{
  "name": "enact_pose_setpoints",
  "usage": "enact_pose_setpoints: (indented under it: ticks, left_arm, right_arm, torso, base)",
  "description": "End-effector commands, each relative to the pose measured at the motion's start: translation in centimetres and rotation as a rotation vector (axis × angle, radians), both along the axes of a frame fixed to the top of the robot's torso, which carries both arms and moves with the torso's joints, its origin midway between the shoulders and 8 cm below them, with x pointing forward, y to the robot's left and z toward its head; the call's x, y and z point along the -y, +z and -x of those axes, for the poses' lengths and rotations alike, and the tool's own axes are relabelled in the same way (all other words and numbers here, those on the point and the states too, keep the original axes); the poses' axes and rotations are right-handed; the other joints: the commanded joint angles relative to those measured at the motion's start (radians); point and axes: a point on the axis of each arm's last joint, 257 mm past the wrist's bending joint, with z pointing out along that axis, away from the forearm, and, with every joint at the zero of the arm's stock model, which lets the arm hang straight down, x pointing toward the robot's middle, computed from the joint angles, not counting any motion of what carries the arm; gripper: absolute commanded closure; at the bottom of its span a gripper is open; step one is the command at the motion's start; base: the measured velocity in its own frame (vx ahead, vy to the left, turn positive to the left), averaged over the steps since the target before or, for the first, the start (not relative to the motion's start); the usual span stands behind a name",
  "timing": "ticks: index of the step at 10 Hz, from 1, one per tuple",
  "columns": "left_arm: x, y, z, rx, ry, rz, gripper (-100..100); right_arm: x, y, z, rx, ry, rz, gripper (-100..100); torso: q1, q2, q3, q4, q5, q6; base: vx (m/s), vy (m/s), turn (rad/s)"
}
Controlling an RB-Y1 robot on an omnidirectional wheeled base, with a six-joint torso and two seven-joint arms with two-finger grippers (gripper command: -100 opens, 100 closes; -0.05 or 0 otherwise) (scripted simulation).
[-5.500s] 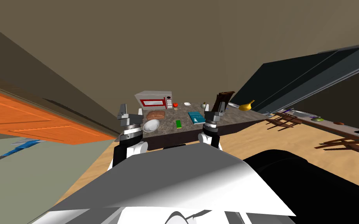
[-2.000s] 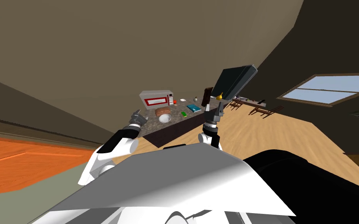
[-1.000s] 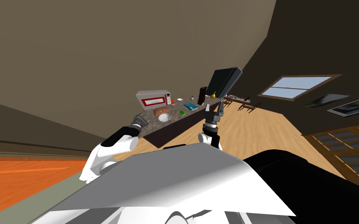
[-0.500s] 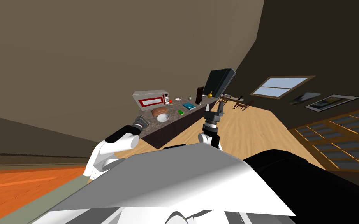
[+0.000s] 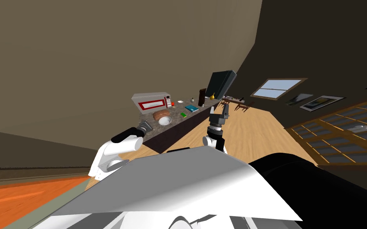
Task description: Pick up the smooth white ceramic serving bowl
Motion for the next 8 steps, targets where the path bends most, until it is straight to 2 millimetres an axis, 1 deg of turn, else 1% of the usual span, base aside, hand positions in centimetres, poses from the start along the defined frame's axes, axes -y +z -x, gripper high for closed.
enact_pose_setpoints:
  ticks: [1, 2, 3, 4, 5, 6, 8]
  left_arm:
    - [0.2, -0.8, 0.2, -0.038, 0.01, 0.021, -100]
    - [0.2, -1.0, 0.3, -0.048, 0.012, 0.022, -100]
    - [0.4, -1.7, 0.4, -0.079, 0.02, 0.04, -100]
    - [0.4, -1.8, 0.5, -0.083, 0.021, 0.04, -100]
    - [0.7, -2.5, 0.6, -0.113, 0.029, 0.059, -100]
    - [0.7, -2.6, 0.7, -0.117, 0.029, 0.059, -100]
    - [1.4, -4.0, 1.1, -0.176, 0.044, 0.098, -100]
  right_arm:
    - [0.0, 0.0, 0.0, 0.0, 0.0, 0.0, 0]
    - [0.0, 0.0, 0.0, 0.0, 0.0, 0.0, 0]
    - [0.0, 0.0, 0.0, 0.0, 0.0, 0.0, 0]
    - [0.0, 0.0, 0.0, 0.0, 0.0, 0.0, 0]
    - [0.0, 0.0, 0.0, 0.0, 0.0, 0.0, 0]
    - [0.0, 0.0, 0.0, 0.0, 0.0, 0.0, 0]
    - [0.0, 0.0, 0.0, 0.0, 0.0, 0.0, 0]
  torso:
    - [0.0, 0.0, 0.0, 0.0, 0.0, 0.0]
    - [0.0, 0.0, 0.0, 0.0, 0.0, 0.0]
    - [0.0, 0.0, 0.0, 0.0, 0.0, 0.0]
    - [-0.001, -0.001, -0.001, 0.0, 0.0, 0.0]
    - [-0.001, -0.001, 0.0, 0.0, 0.0, 0.0]
    - [-0.001, -0.001, -0.001, 0.0, 0.0, 0.0]
    - [-0.001, -0.001, -0.001, 0.0, 0.0, 0.0]
  base:
    - [0.018, -0.015, -0.108]
    - [0.016, -0.013, -0.052]
    - [0.028, -0.019, -0.094]
    - [0.022, -0.018, -0.043]
    - [0.026, -0.026, -0.089]
    - [0.025, -0.019, -0.04]
    - [0.042, -0.028, -0.09]
